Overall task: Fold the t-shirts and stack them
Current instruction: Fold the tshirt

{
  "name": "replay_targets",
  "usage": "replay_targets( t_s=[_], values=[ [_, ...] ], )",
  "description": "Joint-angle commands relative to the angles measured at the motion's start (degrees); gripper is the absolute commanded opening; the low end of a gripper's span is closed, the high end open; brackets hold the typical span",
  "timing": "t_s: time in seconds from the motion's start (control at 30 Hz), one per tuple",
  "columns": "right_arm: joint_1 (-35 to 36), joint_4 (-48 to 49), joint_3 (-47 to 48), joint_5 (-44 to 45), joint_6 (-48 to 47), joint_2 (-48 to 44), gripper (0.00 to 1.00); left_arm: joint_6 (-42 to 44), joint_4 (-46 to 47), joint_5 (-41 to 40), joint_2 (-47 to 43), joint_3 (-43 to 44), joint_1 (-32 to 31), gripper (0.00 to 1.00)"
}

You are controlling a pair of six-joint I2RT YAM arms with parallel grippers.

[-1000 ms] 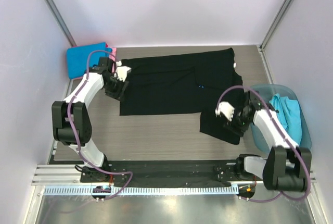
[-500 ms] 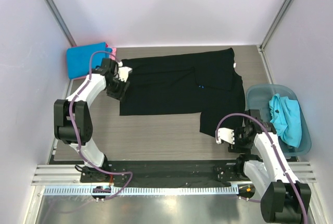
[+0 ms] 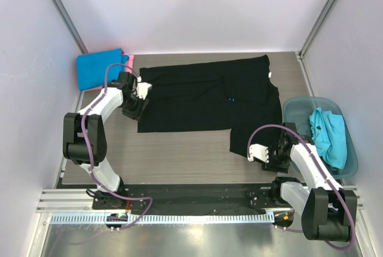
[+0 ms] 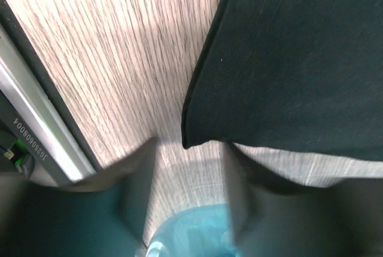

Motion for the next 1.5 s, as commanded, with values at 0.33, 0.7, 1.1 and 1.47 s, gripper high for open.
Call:
replay_targets(
  t_s=[0.33, 0.7, 1.1, 1.47],
  values=[
    [0.1, 6.3, 11.1, -0.1, 13.5, 1.4, 0.01, 9.9, -4.5, 0.3, -7.9, -6.1, 3.7, 0.44],
    [0.1, -8.3, 13.5, -1.3, 6.8, 2.7, 0.44, 10.0, -4.3, 3.4, -4.4, -4.3, 5.1, 0.45],
    [0.1, -6.9, 8.5, -3.0, -0.9, 3.5, 0.48, 6.4, -1.2, 4.7, -2.1, -4.8, 5.1, 0.46],
    [0.1, -3.8, 8.3, -1.9, -2.0, 8.5, 0.48, 4.7, -0.1, 4.9, -0.3, -4.6, 5.1, 0.45]
  ],
)
